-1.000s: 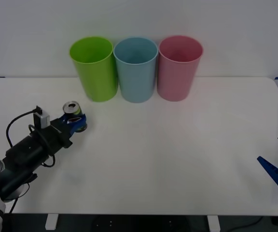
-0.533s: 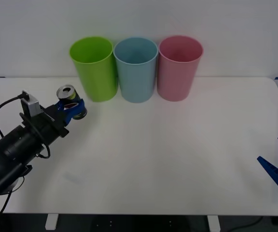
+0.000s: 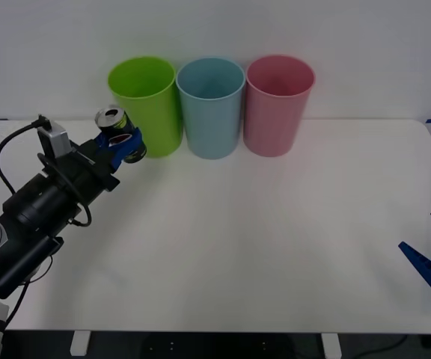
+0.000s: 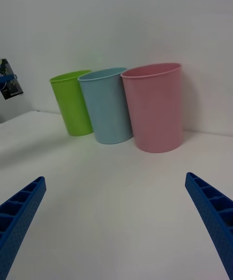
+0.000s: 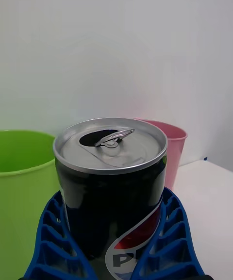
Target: Grasp the object on the table and drop it into the matching bin: aluminum can to the light blue bin, PET bottle to the pink bin.
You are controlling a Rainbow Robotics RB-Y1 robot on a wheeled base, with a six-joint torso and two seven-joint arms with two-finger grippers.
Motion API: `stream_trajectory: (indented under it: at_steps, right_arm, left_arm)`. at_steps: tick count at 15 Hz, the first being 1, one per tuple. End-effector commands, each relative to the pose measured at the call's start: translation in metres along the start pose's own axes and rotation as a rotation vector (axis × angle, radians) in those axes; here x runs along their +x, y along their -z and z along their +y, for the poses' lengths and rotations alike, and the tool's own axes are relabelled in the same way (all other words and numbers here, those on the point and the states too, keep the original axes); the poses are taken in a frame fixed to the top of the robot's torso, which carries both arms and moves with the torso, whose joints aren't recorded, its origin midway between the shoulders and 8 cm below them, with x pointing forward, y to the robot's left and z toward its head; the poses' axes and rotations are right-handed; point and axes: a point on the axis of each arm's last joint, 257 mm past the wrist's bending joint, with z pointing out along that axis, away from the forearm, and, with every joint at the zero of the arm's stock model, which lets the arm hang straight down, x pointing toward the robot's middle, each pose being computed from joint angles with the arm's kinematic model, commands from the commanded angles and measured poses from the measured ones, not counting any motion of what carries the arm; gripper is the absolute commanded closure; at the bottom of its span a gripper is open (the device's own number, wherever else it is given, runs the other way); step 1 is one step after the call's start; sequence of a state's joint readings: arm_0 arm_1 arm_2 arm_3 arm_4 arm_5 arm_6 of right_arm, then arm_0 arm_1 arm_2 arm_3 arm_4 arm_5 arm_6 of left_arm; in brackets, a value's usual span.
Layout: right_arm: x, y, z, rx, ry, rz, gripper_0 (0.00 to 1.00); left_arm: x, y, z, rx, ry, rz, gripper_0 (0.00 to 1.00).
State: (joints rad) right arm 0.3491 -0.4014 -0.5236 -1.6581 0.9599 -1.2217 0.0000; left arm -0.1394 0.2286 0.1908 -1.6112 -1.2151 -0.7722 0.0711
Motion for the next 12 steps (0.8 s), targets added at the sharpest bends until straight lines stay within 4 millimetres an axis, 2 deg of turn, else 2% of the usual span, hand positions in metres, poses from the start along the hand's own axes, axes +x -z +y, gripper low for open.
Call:
stream_trajectory:
  at_steps: [1, 4, 7, 12]
  right_arm:
    - [0.000, 0.000, 0.000, 0.000, 0.000, 0.000, 0.00]
    - [0.000, 0.000, 0.000, 0.000, 0.000, 0.000, 0.00]
    - [0.000, 0.000, 0.000, 0.000, 0.000, 0.000, 0.00]
    - [0.000, 0.000, 0.000, 0.000, 0.000, 0.000, 0.00]
  left_arm:
    - [-0.008, -0.021, -0.011, 0.027, 0.034, -0.002, 1.00]
    - [-0.025, -0.055, -0.023, 0.055, 0.048, -0.008, 1.00]
    - [-0.045, -0.076, -0.033, 0.090, 0.078, -0.019, 1.00]
    - [-0.068, -0.095, -0.020, 0.046, 0.071, -0.046, 1.00]
